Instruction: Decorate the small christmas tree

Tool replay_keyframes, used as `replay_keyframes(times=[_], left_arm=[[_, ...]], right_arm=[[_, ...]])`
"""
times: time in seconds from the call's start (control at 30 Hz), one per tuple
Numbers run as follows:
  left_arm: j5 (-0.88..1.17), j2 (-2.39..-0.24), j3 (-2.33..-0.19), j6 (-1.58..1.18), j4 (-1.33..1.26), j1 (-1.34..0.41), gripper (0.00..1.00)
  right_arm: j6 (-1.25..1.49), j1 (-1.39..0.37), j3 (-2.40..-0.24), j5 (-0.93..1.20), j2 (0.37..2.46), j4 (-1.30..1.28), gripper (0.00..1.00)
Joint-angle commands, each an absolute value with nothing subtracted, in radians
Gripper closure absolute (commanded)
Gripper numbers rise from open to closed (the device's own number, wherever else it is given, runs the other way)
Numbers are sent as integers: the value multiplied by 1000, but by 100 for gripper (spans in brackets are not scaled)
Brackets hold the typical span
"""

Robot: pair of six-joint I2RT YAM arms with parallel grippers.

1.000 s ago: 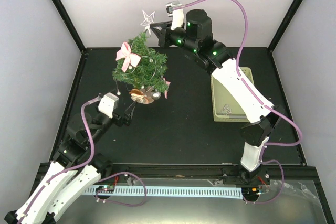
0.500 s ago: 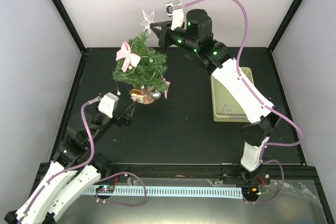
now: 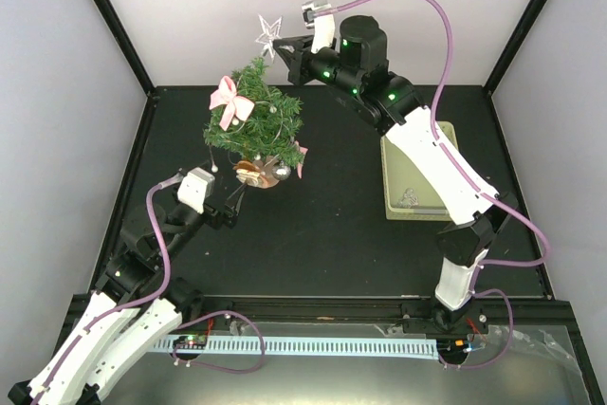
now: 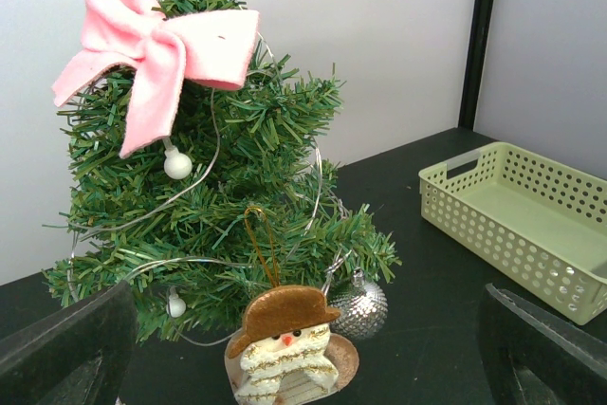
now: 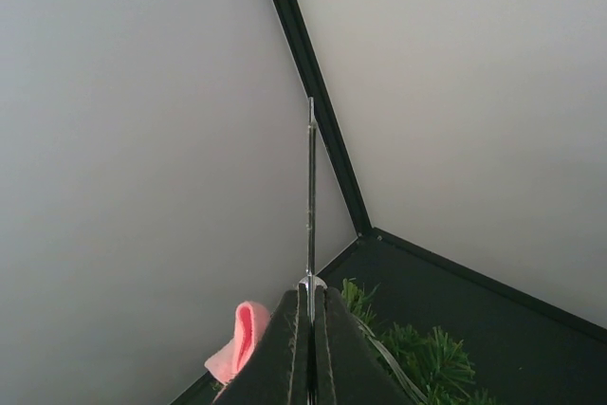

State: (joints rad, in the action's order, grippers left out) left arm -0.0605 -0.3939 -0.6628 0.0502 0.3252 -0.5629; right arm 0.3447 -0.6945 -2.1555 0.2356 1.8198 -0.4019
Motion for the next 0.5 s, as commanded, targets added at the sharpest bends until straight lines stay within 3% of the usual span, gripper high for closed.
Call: replay_keyframes(times=[0.0, 0.47], left_arm=[[-76, -388, -657, 63, 329, -556, 1], [-71, -390, -655, 61, 330, -557, 1]], right_arm=[[334, -698, -2157, 242, 1787, -397, 99], [332, -698, -2159, 262, 1793, -432, 99]])
